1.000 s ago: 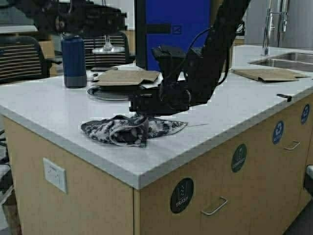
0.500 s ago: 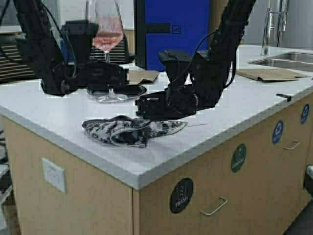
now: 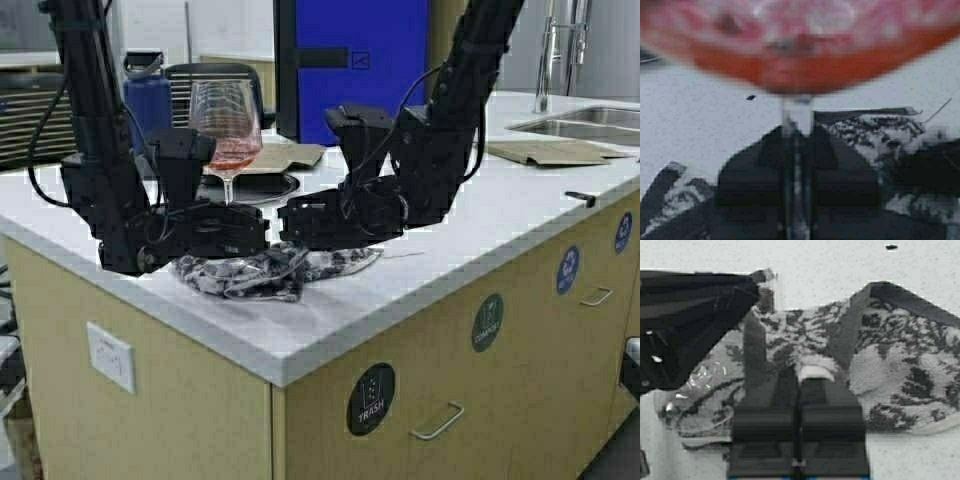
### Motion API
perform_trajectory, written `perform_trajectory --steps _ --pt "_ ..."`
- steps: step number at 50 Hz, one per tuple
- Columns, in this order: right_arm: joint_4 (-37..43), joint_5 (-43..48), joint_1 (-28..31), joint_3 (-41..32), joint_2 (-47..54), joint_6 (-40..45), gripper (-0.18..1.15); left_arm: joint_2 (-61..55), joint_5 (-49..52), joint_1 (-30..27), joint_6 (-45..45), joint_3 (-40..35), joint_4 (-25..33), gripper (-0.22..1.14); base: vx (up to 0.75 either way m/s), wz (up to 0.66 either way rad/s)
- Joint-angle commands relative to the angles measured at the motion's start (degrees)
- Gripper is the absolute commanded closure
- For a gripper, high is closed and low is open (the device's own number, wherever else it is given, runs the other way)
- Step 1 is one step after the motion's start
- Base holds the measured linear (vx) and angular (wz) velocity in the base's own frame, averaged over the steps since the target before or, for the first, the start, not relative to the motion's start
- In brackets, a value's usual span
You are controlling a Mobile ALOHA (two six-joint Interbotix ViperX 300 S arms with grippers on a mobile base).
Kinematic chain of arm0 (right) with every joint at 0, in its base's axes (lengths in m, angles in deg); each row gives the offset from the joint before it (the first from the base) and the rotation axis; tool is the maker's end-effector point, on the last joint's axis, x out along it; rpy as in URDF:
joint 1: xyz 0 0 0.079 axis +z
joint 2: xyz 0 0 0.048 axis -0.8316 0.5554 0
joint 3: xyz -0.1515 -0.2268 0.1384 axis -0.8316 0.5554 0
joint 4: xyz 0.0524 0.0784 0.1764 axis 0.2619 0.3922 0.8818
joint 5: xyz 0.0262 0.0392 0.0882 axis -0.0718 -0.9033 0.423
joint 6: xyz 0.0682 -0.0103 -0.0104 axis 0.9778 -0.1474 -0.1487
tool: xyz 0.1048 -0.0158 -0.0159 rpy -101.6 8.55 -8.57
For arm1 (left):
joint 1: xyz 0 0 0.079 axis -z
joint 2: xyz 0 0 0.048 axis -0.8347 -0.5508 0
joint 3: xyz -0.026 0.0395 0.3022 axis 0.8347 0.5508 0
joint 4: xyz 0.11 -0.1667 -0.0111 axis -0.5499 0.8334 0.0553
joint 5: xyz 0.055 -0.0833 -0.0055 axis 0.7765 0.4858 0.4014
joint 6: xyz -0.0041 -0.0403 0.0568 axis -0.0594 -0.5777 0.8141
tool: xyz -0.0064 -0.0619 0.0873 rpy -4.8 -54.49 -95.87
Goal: Get the cloth and wipe up the spill under the wine glass
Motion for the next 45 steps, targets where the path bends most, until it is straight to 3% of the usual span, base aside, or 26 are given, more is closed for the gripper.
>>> perform_trajectory --steps 1,10,19,26,45 --pt "0.3 1.4 -0.3 -0.3 -1.9 0.1 0.90 1.1 -1.6 -0.2 0.5 0.6 0.9 0.78 0.00 0.00" --pt "1.6 4.3 -2.7 0.4 -3.2 0.6 0.90 3.7 -5.8 -0.4 0.4 3.9 1.4 0.78 0.00 0.00" --pt "9.6 10.2 -7.2 2.0 -6.6 0.8 0.90 5.3 -6.3 -0.6 0.6 4.5 1.4 0.78 0.00 0.00" --pt "15.3 15.1 -10.2 2.9 -9.8 0.7 0.90 4.4 -6.3 -0.6 0.4 2.9 1.4 0.78 0.00 0.00" --pt "15.7 21.0 -12.7 3.2 -12.7 0.4 0.90 -1.4 -6.1 -0.6 0.2 -6.4 -1.2 0.78 0.00 0.00"
